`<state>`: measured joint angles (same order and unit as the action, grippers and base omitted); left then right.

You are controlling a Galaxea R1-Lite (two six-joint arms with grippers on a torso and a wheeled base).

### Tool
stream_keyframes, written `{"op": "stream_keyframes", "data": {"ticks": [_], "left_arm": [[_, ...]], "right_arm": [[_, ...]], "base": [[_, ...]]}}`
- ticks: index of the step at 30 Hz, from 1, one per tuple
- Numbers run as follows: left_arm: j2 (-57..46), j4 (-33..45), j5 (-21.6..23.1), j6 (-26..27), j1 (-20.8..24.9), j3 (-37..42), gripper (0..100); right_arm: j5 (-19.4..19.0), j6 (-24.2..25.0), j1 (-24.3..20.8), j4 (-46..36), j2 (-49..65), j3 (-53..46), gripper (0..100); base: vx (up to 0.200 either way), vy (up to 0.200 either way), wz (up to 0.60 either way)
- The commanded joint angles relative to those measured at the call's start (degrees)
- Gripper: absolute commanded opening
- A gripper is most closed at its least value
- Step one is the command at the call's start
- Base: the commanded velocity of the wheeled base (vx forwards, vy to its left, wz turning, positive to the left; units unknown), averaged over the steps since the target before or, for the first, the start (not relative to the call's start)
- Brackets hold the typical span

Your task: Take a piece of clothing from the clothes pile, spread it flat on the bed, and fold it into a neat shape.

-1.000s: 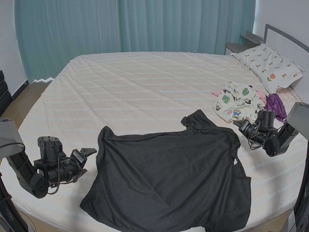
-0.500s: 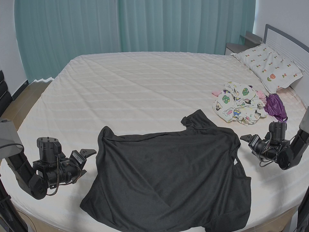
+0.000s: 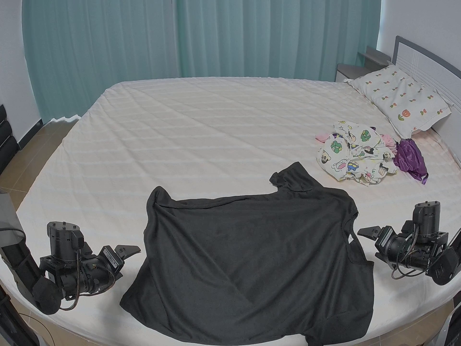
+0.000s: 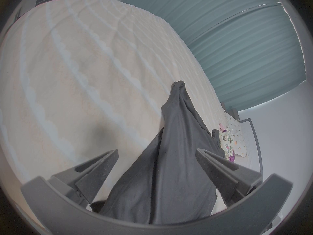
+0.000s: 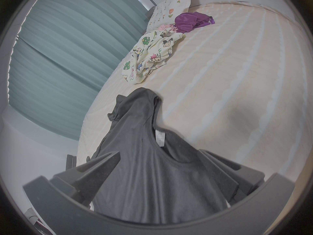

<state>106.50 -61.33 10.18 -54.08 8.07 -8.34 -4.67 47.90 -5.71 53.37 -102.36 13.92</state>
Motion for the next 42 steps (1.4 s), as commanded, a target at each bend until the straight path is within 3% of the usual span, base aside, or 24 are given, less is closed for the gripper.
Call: {"op": "stream_keyframes", "data": {"ticks": [1,14,23,29,42], "left_arm": [[-0.5,0.0,0.0,-0.1,0.2,1.2,100],[-0.1,0.0,1.7,-0.1,0.1,2.4,100],[2.5,-0.2,1.9,-0.5,0.4,1.6,100],[4.8,-3.3,1.4,-3.8,0.8,-2.6,100],[11.7,-3.5,-3.4,-4.5,4.7,-7.3,100]], "right_arm": [[0.1,0.1,-1.0,-0.3,3.8,-1.3,100],[0.0,0.2,-2.2,0.0,5.1,-4.1,100],[-0.2,0.9,-3.1,-0.1,5.9,-4.1,100],[-0.2,1.2,-4.7,-0.1,6.0,-4.2,100],[0.0,2.1,-6.8,-0.3,5.5,-5.1,100]], "base": [[-0.2,0.0,0.0],[-0.2,0.0,0.0],[0.0,0.0,0.0],[0.0,0.0,0.0],[0.0,0.0,0.0]]}}
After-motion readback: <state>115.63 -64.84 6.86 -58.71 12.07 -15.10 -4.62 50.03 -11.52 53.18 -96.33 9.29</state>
